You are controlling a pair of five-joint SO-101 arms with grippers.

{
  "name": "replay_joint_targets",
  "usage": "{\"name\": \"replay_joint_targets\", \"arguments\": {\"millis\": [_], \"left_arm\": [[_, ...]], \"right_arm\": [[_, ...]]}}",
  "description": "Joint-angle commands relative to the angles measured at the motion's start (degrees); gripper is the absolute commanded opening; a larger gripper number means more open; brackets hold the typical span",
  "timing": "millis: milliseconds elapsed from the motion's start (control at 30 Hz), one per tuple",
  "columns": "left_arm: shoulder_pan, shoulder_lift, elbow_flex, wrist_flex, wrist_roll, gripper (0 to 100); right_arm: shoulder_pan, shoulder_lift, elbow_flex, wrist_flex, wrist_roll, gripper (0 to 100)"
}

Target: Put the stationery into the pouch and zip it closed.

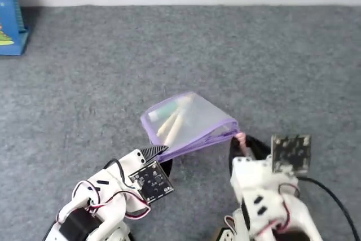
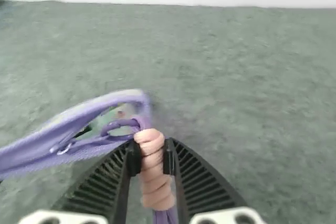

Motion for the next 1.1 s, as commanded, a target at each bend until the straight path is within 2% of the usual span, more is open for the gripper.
{"name": "replay_joint_targets", "arguments": {"millis": [0, 400, 933, 1067], "left_arm": [[-1.32, -0.88, -4.0, 1.14, 1.49, 1], [-1.32, -0.88, -4.0, 1.14, 1.49, 1], [-1.41, -0.88, -3.74, 0.88, 1.49, 1], [-1.41, -0.88, -3.74, 0.97, 3.6, 9]], "right_arm": [[9.8, 7.43, -1.41, -5.41, 0.44, 0.7], [21.85, 12.62, -1.41, -13.41, 0.44, 0.7], [21.58, 12.53, -1.05, -12.35, 2.37, 1.2], [21.05, 12.62, -1.05, -10.33, 2.9, 1.2]]}}
